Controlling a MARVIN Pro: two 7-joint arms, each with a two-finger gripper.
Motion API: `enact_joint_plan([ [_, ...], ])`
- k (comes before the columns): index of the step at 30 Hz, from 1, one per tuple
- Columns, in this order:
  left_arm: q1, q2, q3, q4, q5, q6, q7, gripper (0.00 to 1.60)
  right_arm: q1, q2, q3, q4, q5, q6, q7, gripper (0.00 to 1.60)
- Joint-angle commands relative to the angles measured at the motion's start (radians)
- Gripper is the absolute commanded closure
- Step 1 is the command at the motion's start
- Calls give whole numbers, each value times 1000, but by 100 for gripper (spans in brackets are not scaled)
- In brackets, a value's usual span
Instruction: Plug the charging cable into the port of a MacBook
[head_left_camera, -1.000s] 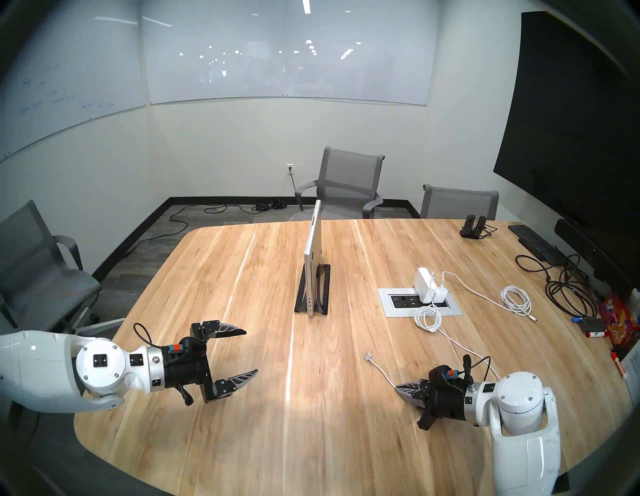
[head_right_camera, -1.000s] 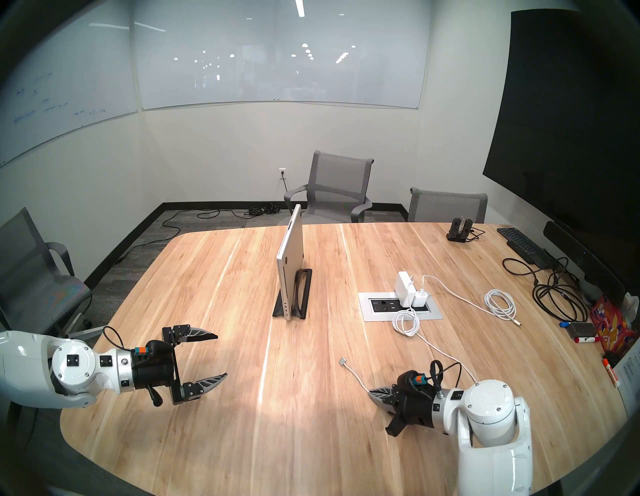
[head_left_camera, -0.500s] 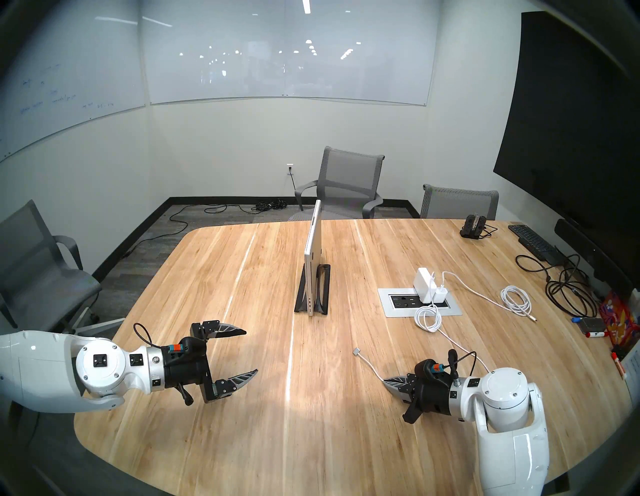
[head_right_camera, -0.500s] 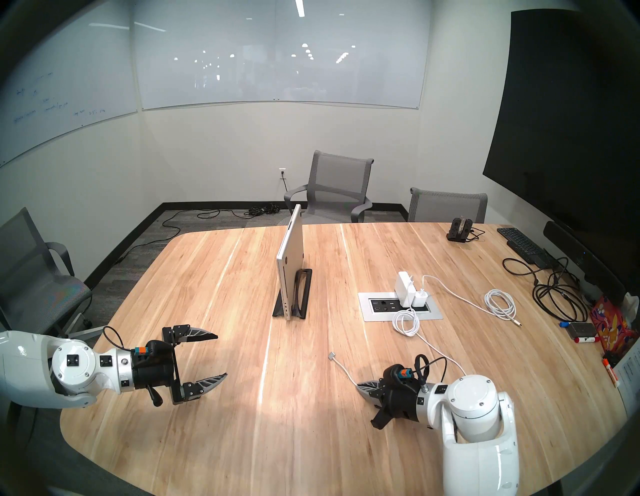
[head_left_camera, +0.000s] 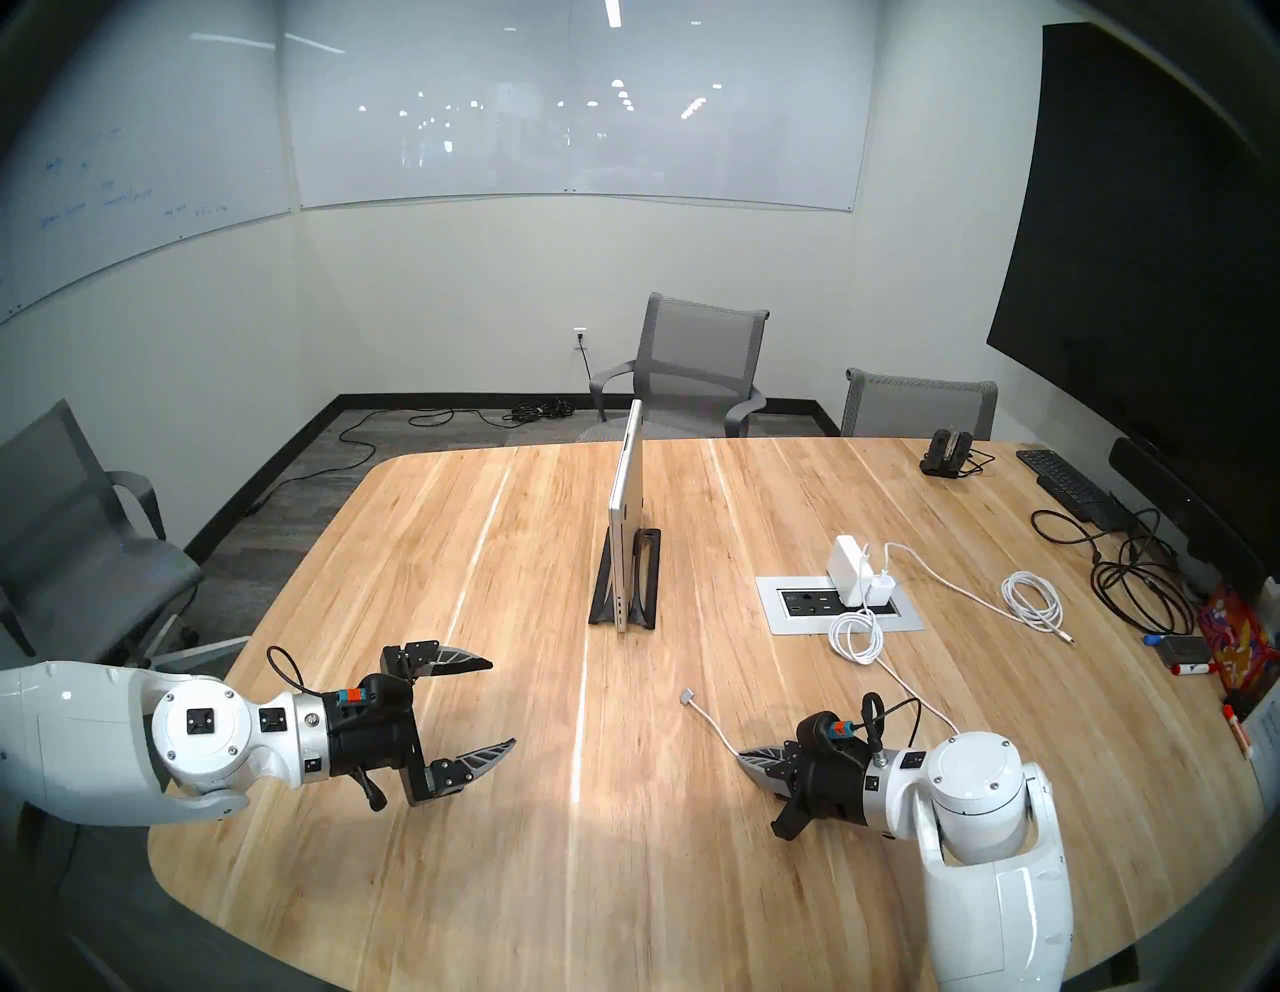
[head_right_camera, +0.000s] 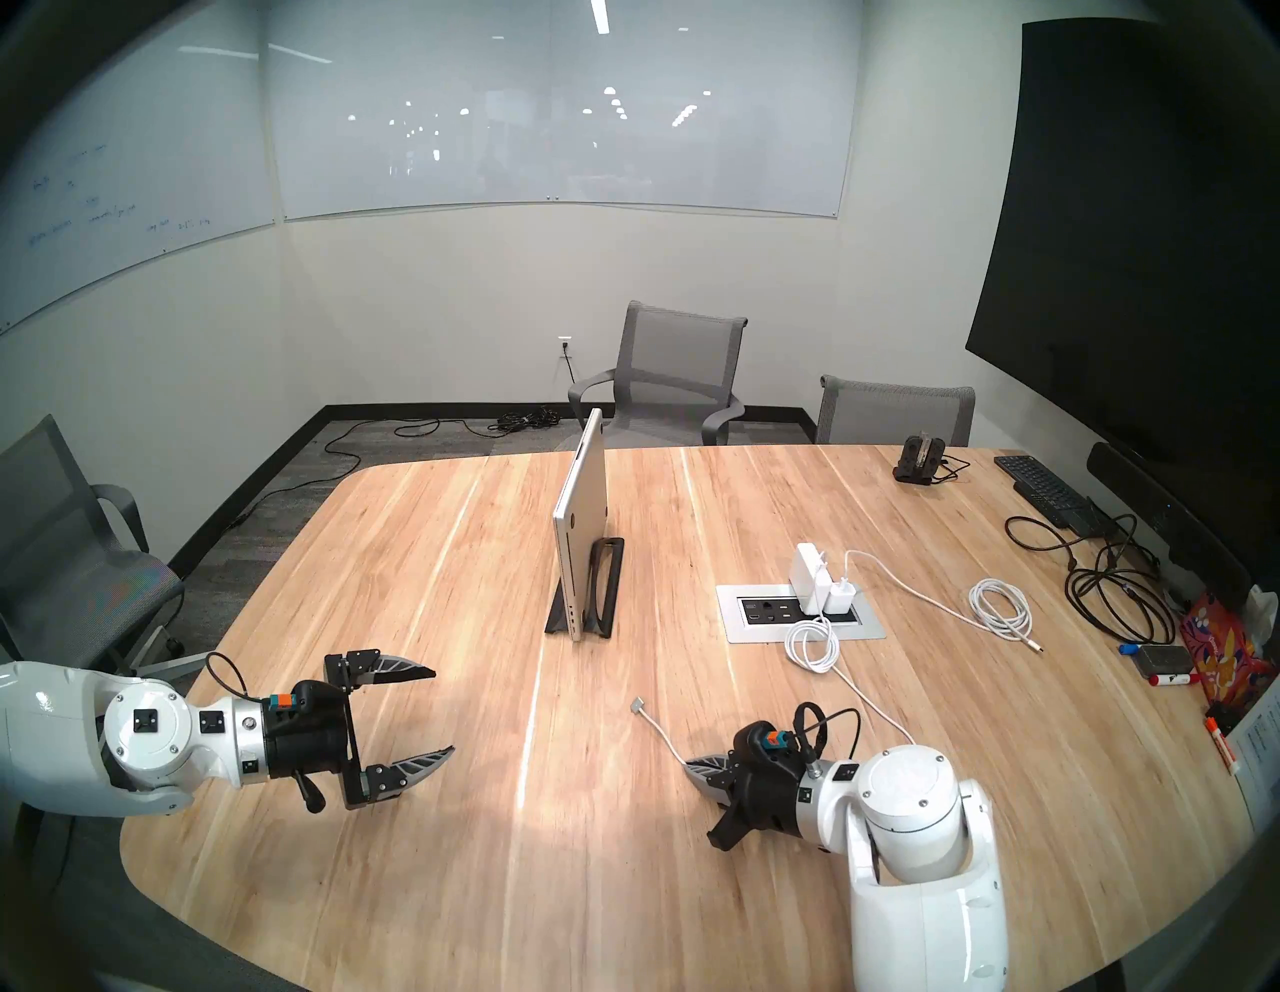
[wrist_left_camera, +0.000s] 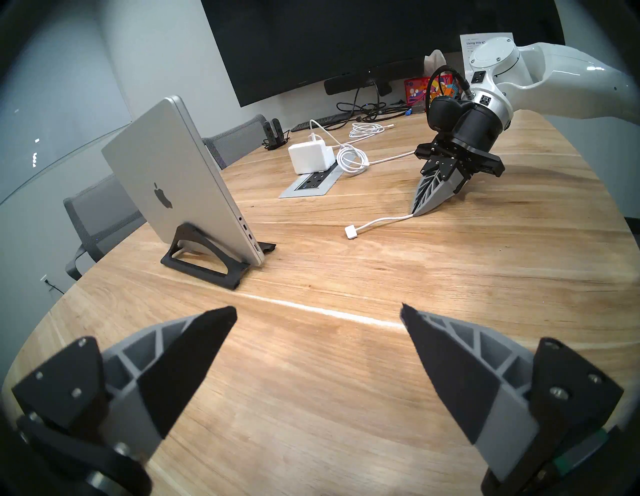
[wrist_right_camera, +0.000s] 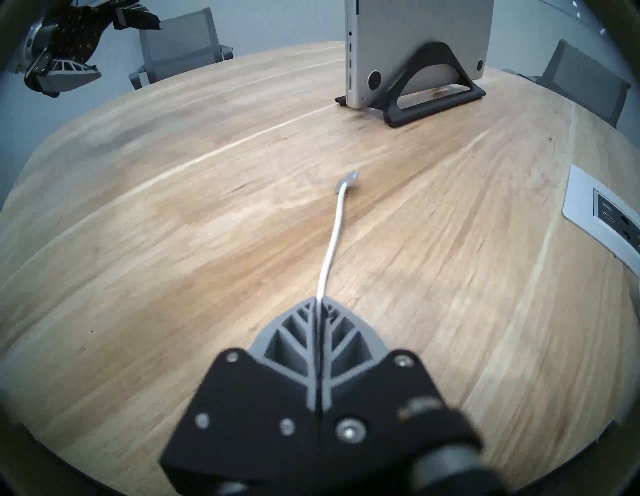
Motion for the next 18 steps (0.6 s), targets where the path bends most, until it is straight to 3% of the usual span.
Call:
enact_joint_plan([
  [1, -8, -2, -7, -2, 2, -3, -1, 0, 0, -31, -58, 26, -22, 25, -12, 160],
  [18, -8, -2, -7, -2, 2, -3, -1, 0, 20, -57, -128, 48, -36, 57, -68, 160],
])
